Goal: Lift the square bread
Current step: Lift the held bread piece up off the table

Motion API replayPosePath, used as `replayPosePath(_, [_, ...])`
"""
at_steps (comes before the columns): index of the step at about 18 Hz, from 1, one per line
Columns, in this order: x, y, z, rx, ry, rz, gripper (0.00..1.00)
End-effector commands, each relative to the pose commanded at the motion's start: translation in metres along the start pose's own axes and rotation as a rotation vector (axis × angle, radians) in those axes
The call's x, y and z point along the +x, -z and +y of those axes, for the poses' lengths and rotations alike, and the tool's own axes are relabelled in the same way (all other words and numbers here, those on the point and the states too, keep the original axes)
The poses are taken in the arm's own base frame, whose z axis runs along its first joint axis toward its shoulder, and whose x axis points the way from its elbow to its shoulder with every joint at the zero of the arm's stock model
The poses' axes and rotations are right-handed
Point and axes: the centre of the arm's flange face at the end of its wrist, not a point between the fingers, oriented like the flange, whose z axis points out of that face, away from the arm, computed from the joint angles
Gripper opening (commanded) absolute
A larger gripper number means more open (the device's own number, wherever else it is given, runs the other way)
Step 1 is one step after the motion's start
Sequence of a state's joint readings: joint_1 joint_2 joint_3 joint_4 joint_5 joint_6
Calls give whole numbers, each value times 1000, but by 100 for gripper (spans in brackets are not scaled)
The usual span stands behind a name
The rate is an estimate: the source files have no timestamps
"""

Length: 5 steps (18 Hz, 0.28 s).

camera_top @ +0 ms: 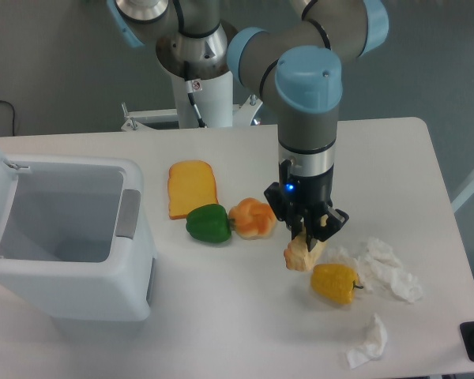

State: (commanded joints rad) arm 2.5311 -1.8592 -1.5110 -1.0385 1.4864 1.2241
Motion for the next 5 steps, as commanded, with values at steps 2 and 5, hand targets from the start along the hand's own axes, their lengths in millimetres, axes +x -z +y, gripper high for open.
replayPosePath(2, [1,2,-1,3,-2,-2,33])
replayPosePath(5, [1,2,0,2,0,-2,33])
